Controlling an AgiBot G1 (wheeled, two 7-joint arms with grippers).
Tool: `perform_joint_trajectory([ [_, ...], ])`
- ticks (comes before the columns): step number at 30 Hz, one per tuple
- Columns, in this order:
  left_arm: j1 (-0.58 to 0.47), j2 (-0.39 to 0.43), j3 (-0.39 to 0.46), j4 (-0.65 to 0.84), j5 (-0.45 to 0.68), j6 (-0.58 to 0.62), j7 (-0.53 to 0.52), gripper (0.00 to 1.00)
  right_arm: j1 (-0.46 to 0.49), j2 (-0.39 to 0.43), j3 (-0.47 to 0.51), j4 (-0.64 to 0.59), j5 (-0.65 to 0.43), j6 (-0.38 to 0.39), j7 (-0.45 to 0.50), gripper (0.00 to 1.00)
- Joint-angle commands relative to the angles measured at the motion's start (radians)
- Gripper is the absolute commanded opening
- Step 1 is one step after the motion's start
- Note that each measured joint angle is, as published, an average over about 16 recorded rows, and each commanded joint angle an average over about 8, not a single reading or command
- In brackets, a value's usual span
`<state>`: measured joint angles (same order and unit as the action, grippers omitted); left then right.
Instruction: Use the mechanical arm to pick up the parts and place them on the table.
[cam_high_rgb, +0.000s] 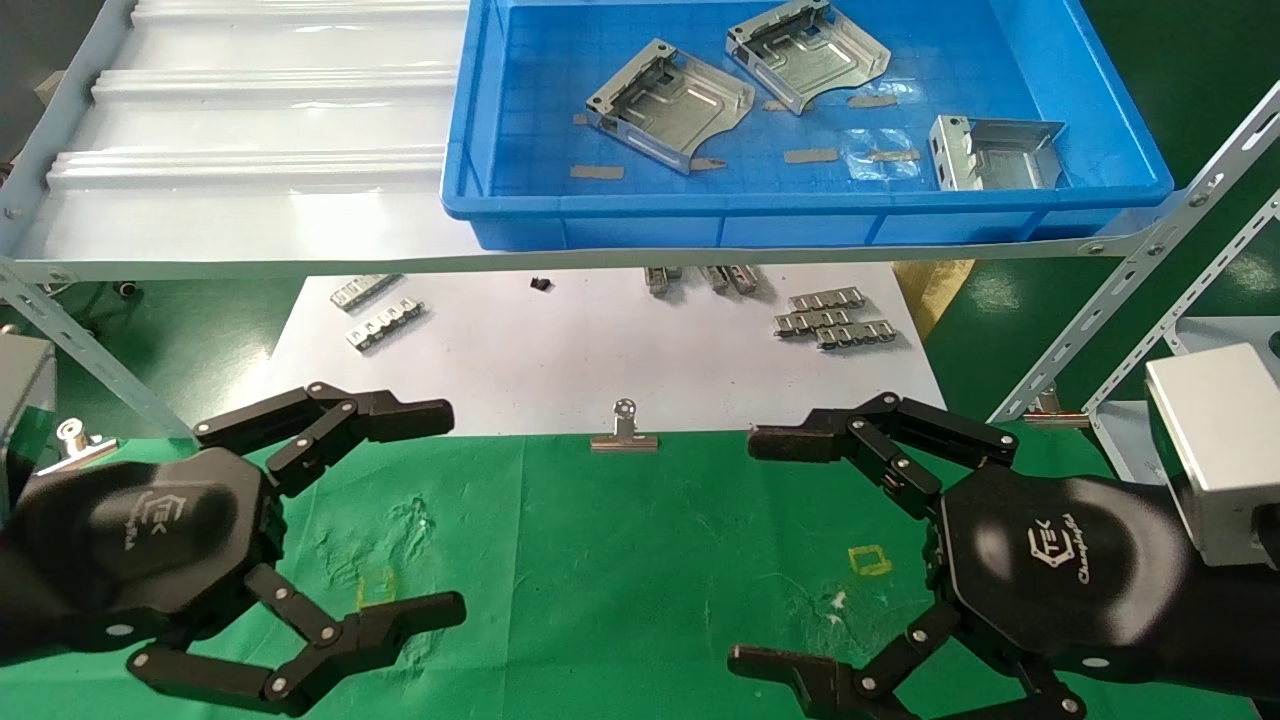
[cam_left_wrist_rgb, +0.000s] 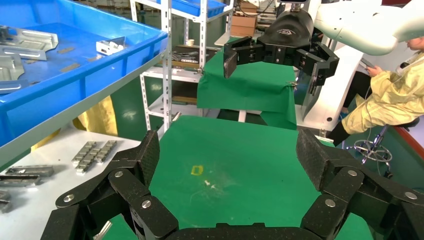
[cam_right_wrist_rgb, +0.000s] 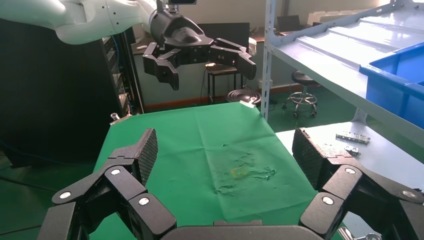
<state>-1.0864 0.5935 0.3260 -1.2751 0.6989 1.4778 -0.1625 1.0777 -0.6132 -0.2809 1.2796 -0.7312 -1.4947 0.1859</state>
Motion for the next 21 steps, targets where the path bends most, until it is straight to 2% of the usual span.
perform_joint_trajectory([
  [1,0.000,0.000,0.000,0.000,0.000,0.000,0.000,1.00,0.000,0.000,0.000,0.000,0.000,0.000,0.000,1.00],
  [21,0.000,0.000,0.000,0.000,0.000,0.000,0.000,1.00,0.000,0.000,0.000,0.000,0.000,0.000,0.000,1.00],
])
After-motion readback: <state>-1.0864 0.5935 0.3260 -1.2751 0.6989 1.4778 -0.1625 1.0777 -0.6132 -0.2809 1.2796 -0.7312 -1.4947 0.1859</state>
